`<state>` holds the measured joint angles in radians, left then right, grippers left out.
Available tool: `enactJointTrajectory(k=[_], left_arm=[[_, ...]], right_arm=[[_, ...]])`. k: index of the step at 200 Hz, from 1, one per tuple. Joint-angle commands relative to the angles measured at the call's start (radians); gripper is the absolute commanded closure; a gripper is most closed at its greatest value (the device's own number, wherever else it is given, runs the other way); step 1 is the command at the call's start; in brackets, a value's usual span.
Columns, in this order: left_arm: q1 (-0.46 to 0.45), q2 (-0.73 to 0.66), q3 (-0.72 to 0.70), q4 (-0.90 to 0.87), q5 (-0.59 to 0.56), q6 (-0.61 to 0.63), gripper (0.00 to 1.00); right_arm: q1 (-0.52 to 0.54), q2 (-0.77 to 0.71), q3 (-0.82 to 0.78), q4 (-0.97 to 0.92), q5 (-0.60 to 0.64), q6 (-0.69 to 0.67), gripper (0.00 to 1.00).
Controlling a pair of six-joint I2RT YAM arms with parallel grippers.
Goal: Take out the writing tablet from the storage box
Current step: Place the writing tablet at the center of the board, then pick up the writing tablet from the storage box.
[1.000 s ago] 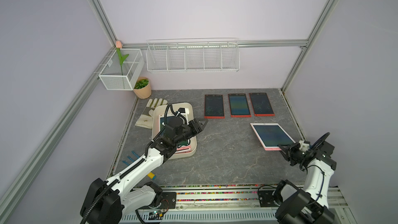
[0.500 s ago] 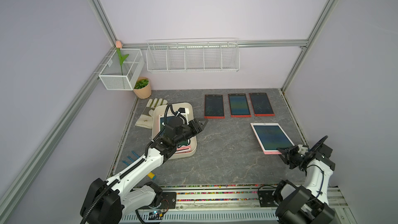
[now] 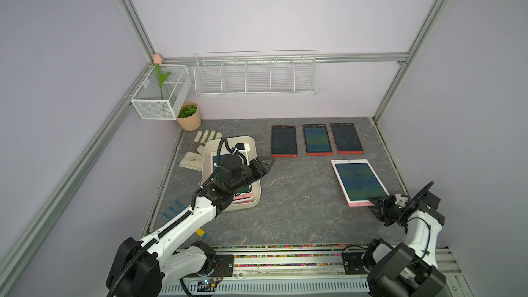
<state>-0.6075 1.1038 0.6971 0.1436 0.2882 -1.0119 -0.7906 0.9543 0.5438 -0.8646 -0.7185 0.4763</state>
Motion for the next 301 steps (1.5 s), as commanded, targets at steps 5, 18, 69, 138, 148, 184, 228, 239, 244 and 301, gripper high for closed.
enactJointTrajectory(k=[5, 18, 69, 138, 148, 184, 228, 239, 244, 301], left_arm=[[0.006, -0.024, -0.013, 0.004, 0.002, 0.006, 0.42], [0.006, -0.025, -0.014, 0.004, 0.001, 0.006, 0.42], [0.009, -0.023, -0.012, -0.003, 0.002, 0.011, 0.42], [0.145, -0.132, -0.01, -0.256, -0.034, 0.114, 0.41], [0.181, -0.158, -0.01, -0.313, -0.047, 0.139, 0.41], [0.311, -0.185, -0.012, -0.458, -0.07, 0.217, 0.4], [0.438, -0.113, -0.036, -0.511, -0.112, 0.284, 0.39], [0.467, -0.076, -0.035, -0.518, -0.125, 0.306, 0.39], [0.479, -0.061, -0.032, -0.524, -0.131, 0.315, 0.39], [0.494, 0.07, 0.069, -0.605, -0.3, 0.411, 0.4]], right_arm=[[-0.006, 0.015, -0.002, -0.01, 0.004, -0.036, 0.61], [-0.007, 0.013, -0.004, -0.013, 0.008, -0.036, 0.61], [-0.009, 0.001, 0.001, -0.021, 0.013, -0.036, 0.6], [-0.004, 0.02, 0.013, 0.002, -0.002, -0.042, 0.56], [0.0, 0.019, 0.021, 0.003, 0.009, -0.042, 0.55], [0.065, -0.001, 0.095, -0.024, 0.094, -0.043, 0.52], [0.296, 0.008, 0.19, -0.011, 0.245, 0.018, 0.46], [0.379, 0.025, 0.206, 0.005, 0.294, 0.031, 0.46], [0.414, 0.032, 0.212, 0.012, 0.312, 0.037, 0.46], [0.863, 0.127, 0.344, 0.053, 0.469, 0.074, 0.42]])
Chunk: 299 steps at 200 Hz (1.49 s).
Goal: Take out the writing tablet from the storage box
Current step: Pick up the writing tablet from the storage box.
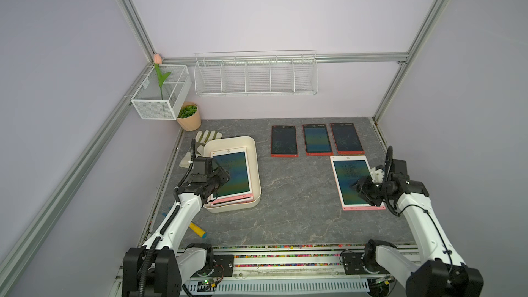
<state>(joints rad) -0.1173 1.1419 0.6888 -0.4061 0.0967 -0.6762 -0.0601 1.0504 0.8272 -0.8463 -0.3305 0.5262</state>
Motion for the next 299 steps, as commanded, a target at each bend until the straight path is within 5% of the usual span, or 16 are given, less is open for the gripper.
enactJointTrajectory(k=[1, 48, 110, 190, 299], left_arm=[[0.005, 0.035, 0.08, -0.058, -0.112, 0.077, 0.4], [0.006, 0.172, 0.194, -0.182, -0.265, 0.095, 0.41], [0.025, 0.268, 0.201, -0.114, -0.268, 0.118, 0.41], [0.048, 0.387, 0.256, -0.104, -0.239, 0.191, 0.42], [0.067, 0.467, 0.247, -0.066, -0.204, 0.214, 0.43]], right_arm=[[0.141, 0.034, 0.068, 0.037, 0.082, 0.026, 0.42], [0.444, 0.254, 0.19, 0.147, 0.148, 0.095, 0.41], [0.718, 0.615, 0.497, 0.178, 0.195, 0.129, 0.4], [0.811, 0.886, 0.742, 0.245, 0.113, 0.149, 0.41], [0.835, 1.047, 0.901, 0.232, 0.117, 0.167, 0.42]])
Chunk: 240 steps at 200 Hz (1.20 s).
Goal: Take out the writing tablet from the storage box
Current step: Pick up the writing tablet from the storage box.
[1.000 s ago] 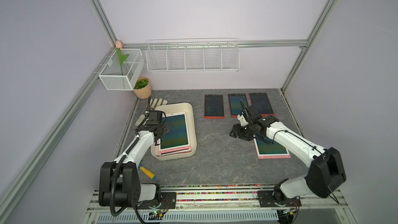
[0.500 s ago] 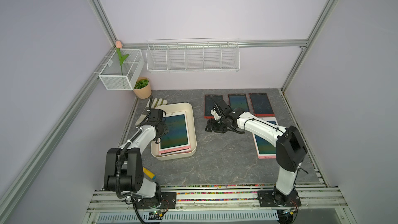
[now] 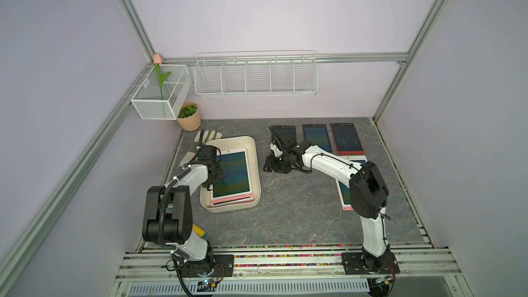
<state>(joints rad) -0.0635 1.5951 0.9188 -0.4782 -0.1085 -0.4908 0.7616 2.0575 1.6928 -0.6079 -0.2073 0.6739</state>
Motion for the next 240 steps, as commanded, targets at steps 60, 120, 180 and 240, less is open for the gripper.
enactJointTrajectory(k=[60, 120, 180, 240], left_arm=[[0.037, 0.043, 0.033, 0.006, 0.031, 0.061, 0.45], [0.037, 0.04, 0.022, 0.018, 0.061, 0.064, 0.46], [0.039, 0.031, 0.031, -0.011, 0.026, 0.065, 0.48], [0.055, 0.029, 0.072, -0.058, -0.019, 0.078, 0.47]], right_arm=[[0.022, 0.116, 0.115, -0.007, -0.01, 0.035, 0.43], [0.028, 0.178, 0.188, -0.018, -0.029, 0.034, 0.44], [0.039, 0.211, 0.226, -0.016, -0.029, 0.04, 0.45], [0.04, 0.214, 0.229, -0.007, -0.041, 0.04, 0.45]])
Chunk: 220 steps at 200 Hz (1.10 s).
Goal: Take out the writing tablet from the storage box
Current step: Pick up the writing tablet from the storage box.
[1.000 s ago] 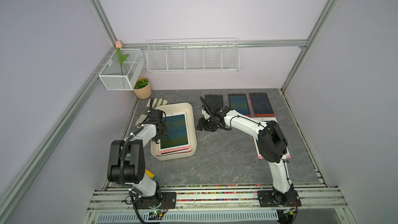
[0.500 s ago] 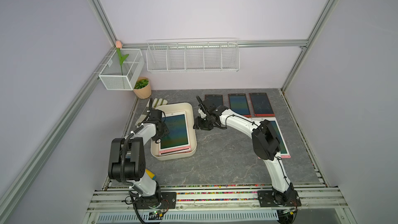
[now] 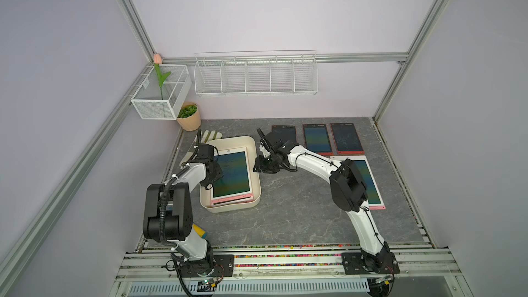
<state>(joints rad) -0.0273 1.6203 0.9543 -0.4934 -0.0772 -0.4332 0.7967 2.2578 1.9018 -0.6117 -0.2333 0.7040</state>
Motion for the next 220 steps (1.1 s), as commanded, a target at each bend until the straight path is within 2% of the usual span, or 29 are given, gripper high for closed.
enactJointTrajectory(k=[1, 78, 123, 171, 220], left_arm=[[0.018, 0.005, 0.037, -0.042, -0.049, 0.021, 0.47], [0.019, 0.059, 0.023, -0.004, -0.01, 0.032, 0.49], [0.019, 0.078, 0.022, 0.009, 0.05, 0.028, 0.48], [0.019, 0.053, 0.045, -0.062, -0.046, 0.027, 0.48], [0.024, 0.084, 0.083, -0.101, -0.068, 0.025, 0.48]], right_arm=[[0.005, 0.014, 0.02, -0.003, -0.014, 0.009, 0.45], [0.007, 0.042, 0.048, -0.003, -0.025, 0.012, 0.45], [0.01, 0.055, 0.059, -0.001, -0.029, 0.017, 0.45], [0.011, 0.053, 0.062, -0.009, -0.028, 0.011, 0.45], [0.011, 0.053, 0.057, -0.001, -0.037, 0.012, 0.45]])
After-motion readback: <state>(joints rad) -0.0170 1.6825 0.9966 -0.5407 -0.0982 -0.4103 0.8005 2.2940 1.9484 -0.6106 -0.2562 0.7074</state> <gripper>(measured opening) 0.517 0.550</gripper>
